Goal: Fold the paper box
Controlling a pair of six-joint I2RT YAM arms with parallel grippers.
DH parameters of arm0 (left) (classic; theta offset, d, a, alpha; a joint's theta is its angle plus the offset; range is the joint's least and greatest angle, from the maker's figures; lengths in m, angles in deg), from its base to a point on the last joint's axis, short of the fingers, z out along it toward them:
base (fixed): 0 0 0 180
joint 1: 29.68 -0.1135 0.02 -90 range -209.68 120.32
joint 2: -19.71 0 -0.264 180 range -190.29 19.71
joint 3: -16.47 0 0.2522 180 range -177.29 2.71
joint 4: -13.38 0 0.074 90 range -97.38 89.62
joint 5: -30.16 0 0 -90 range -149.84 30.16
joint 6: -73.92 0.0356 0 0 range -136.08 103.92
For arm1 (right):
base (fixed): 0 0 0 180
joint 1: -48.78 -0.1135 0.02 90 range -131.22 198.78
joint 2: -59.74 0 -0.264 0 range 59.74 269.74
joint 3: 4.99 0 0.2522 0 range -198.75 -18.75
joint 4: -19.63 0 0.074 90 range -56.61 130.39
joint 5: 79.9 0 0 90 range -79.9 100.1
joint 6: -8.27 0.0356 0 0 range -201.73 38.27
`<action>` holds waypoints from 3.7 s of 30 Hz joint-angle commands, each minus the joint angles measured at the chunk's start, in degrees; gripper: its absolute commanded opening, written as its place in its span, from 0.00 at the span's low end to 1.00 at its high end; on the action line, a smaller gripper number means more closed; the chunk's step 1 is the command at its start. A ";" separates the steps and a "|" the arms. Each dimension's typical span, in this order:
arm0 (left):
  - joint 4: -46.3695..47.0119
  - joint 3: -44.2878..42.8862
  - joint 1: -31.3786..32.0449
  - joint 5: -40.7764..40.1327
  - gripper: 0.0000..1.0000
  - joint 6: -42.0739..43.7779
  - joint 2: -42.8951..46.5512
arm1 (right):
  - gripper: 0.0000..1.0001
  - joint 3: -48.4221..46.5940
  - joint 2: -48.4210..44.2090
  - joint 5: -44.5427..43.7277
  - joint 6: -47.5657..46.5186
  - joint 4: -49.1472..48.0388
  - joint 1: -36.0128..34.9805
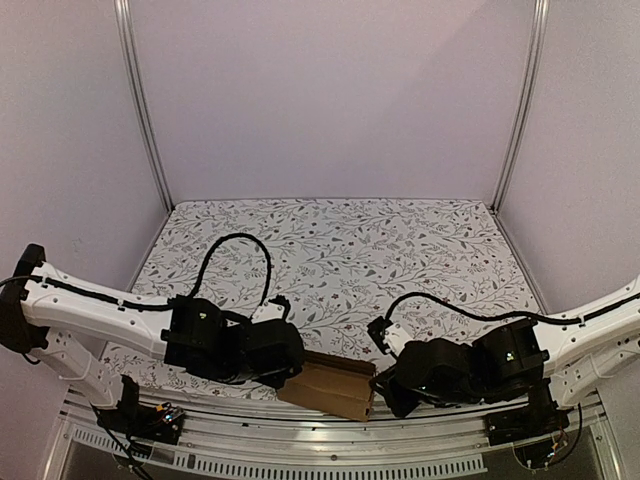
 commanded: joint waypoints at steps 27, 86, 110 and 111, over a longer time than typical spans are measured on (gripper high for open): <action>0.48 -1.32 5.38 -0.92 0.00 -3.12 -4.73 | 0.00 -3.55 1.43 -4.12 5.63 -2.08 -0.30; -1.44 -4.89 9.08 -7.80 0.00 -8.84 -11.74 | 0.00 -0.74 5.09 -3.98 19.81 7.18 1.57; -3.41 -6.20 9.25 -8.25 0.00 -11.06 -12.59 | 0.00 -0.43 4.31 -7.49 24.15 13.25 -3.78; -3.50 -6.24 9.23 -8.22 0.00 -11.06 -12.66 | 0.00 -0.60 4.83 -7.51 24.46 13.08 -3.88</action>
